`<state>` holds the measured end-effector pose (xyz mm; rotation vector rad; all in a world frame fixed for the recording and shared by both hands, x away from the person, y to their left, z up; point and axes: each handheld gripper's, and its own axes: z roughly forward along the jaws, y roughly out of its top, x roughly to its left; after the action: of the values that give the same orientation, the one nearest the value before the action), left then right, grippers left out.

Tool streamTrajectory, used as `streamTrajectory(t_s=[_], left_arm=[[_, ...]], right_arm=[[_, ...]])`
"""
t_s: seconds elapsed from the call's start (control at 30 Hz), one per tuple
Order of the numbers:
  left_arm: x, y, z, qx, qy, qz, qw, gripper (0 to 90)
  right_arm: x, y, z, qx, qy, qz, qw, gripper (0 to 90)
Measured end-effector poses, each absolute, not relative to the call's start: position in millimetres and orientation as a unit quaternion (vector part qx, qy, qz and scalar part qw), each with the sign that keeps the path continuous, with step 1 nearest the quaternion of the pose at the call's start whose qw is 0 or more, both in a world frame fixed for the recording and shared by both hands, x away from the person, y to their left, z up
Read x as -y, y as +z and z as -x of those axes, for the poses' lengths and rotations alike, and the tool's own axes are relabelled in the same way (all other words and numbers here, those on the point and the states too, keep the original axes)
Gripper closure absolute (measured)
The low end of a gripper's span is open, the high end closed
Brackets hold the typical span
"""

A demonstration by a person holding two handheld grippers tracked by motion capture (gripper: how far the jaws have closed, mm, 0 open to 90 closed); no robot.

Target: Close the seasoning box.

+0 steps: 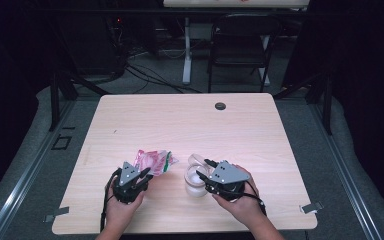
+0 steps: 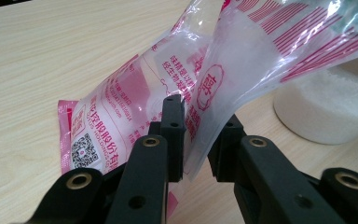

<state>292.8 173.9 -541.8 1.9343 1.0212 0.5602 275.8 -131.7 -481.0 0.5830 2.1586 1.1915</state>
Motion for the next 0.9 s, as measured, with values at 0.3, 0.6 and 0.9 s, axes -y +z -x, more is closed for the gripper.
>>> streamTrajectory(t_s=[0.3, 0.6, 0.9], left_arm=[[-172, -543, -293, -0.41, 0.224, -0.773, 0.429, 78.5], [-171, -544, -288, -0.389, 0.237, -0.795, 0.4, 87.8], [-170, -547, -281, -0.368, 0.253, -0.82, 0.357, 88.9]], right_arm=[[128, -483, -271, -0.816, 0.45, -0.208, 0.295, 51.6], [129, -486, -270, -0.818, 0.451, -0.21, 0.29, 51.5], [129, -487, -270, -0.818, 0.455, -0.215, 0.278, 51.2]])
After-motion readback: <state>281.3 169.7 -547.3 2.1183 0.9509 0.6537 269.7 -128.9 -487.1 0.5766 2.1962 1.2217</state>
